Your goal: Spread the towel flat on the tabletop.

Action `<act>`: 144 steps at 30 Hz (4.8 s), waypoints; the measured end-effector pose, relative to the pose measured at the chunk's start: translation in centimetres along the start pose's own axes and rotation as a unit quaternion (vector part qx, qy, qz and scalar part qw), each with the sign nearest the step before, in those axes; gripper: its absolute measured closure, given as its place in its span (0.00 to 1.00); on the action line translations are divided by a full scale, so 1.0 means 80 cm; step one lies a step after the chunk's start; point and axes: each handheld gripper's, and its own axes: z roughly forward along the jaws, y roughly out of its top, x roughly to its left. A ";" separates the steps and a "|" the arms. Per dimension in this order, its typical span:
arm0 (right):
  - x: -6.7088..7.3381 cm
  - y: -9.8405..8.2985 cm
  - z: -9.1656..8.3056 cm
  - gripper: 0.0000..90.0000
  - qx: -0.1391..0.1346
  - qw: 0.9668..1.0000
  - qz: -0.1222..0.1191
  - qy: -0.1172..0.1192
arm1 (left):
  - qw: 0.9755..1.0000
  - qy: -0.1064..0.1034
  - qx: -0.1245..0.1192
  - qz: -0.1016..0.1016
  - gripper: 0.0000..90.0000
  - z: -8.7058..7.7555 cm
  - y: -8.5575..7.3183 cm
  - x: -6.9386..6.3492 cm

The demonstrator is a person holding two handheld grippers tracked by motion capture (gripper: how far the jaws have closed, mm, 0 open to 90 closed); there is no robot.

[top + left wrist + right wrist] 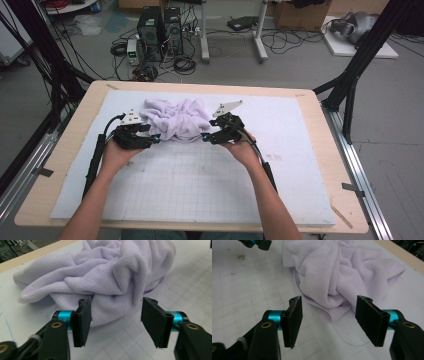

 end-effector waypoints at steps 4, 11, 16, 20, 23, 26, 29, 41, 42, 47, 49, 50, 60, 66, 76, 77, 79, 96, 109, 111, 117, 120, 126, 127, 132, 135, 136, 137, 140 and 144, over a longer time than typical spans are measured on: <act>-0.004 -0.002 0.022 0.53 0.008 1.000 0.005 0.003 | 1.000 -0.004 0.018 -0.006 0.56 0.022 -0.001 0.001; -0.006 -0.010 0.052 0.71 0.040 0.999 -0.001 0.008 | 0.999 0.009 0.043 0.003 0.78 0.044 -0.007 0.000; -0.006 -0.011 0.055 0.93 0.038 0.999 -0.013 0.023 | 0.999 -0.002 0.044 0.009 0.92 0.037 -0.006 0.001; -0.006 -0.009 0.042 0.95 0.026 0.999 -0.003 0.038 | 0.999 -0.008 0.029 0.012 0.92 0.017 -0.001 -0.002; -0.002 -0.008 0.021 0.96 0.011 0.999 -0.016 0.037 | 1.000 -0.008 0.010 0.021 0.93 -0.006 0.004 -0.009; 0.004 -0.009 -0.008 0.96 0.001 0.999 -0.024 0.035 | 0.999 -0.009 -0.001 0.033 0.93 -0.030 0.007 -0.019; 0.013 -0.011 -0.033 0.96 -0.008 0.999 -0.028 0.040 | 0.998 -0.021 -0.013 0.049 0.93 -0.052 0.007 -0.035; 0.099 -0.072 -0.101 0.96 0.009 0.994 -0.069 0.087 | 0.993 -0.085 -0.002 0.087 0.93 -0.103 -0.046 -0.105; 0.105 -0.077 -0.101 0.96 0.013 0.993 -0.072 0.090 | 0.992 -0.093 0.004 0.088 0.92 -0.105 -0.051 -0.108; 0.117 -0.089 -0.111 0.77 0.003 0.991 -0.076 0.107 | 0.993 -0.080 0.005 0.086 0.59 -0.117 -0.055 -0.105; 0.108 -0.085 -0.123 0.70 -0.025 0.993 -0.064 0.098 | 0.994 -0.073 0.001 0.081 0.52 -0.118 -0.051 -0.097; 0.103 -0.082 -0.127 0.66 -0.033 0.994 -0.058 0.091 | 0.995 -0.070 -0.003 0.077 0.51 -0.116 -0.048 -0.093; 0.062 -0.074 -0.057 0.49 0.024 0.998 -0.025 0.048 | 0.996 -0.047 0.045 0.067 0.47 -0.044 -0.040 -0.080; 0.053 -0.088 -0.019 0.77 0.048 0.997 -0.018 0.055 | 0.993 -0.055 0.078 0.066 0.72 -0.016 -0.046 -0.073; 0.060 -0.092 -0.052 0.96 0.039 0.996 -0.032 0.078 | 0.992 -0.072 0.060 0.083 0.92 -0.034 -0.041 -0.082; 0.064 -0.094 -0.058 0.96 0.038 0.996 -0.033 0.080 | 0.992 -0.074 0.056 0.084 0.92 -0.037 -0.041 -0.084; 0.073 -0.097 -0.072 0.96 0.039 0.995 -0.038 0.079 | 0.992 -0.078 0.049 0.088 0.92 -0.045 -0.041 -0.089; 0.134 -0.126 -0.142 0.88 0.025 0.993 -0.057 0.104 | 0.989 -0.113 0.019 0.090 0.70 -0.100 -0.055 -0.108; 0.070 -0.106 -0.068 0.62 0.055 0.997 -0.020 0.056 | 0.993 -0.074 0.068 0.065 0.56 -0.044 -0.049 -0.081; 0.072 -0.111 -0.057 0.69 0.077 0.995 -0.029 0.059 | 0.992 -0.080 0.076 0.061 0.63 -0.034 -0.056 -0.080; 0.070 -0.116 -0.057 0.97 0.073 0.992 -0.032 0.098 | 0.991 -0.084 0.071 0.072 0.91 -0.033 -0.061 -0.086; 0.074 -0.118 -0.064 0.98 0.071 0.991 -0.033 0.110 | 0.991 -0.085 0.068 0.078 0.94 -0.040 -0.061 -0.090; 0.094 -0.131 -0.096 0.98 0.052 0.991 -0.039 0.120 | 0.990 -0.091 0.052 0.098 0.95 -0.066 -0.063 -0.106; 0.100 -0.135 -0.104 0.98 0.047 0.991 -0.041 0.117 | 0.989 -0.092 0.049 0.101 0.95 -0.071 -0.064 -0.109; 0.125 -0.150 -0.135 0.98 0.041 0.990 -0.038 0.128 | 0.987 -0.112 0.047 0.110 0.95 -0.097 -0.071 -0.124; 0.138 -0.154 -0.146 0.98 0.047 0.988 -0.043 0.142 | 0.986 -0.118 0.042 0.113 0.94 -0.108 -0.074 -0.130; 0.142 -0.153 -0.150 0.97 0.042 0.987 -0.046 0.146 | 0.986 -0.117 0.039 0.113 0.89 -0.111 -0.073 -0.129; 0.143 -0.151 -0.153 0.96 0.036 0.988 -0.045 0.145 | 0.986 -0.115 0.039 0.112 0.82 -0.113 -0.072 -0.128; 0.135 -0.140 -0.158 0.82 0.014 0.991 -0.039 0.125 | 0.989 -0.104 0.030 0.101 0.65 -0.112 -0.063 -0.117; 0.111 -0.118 -0.144 0.68 0.014 0.996 -0.043 0.080 | 0.993 -0.086 0.021 0.080 0.56 -0.093 -0.054 -0.100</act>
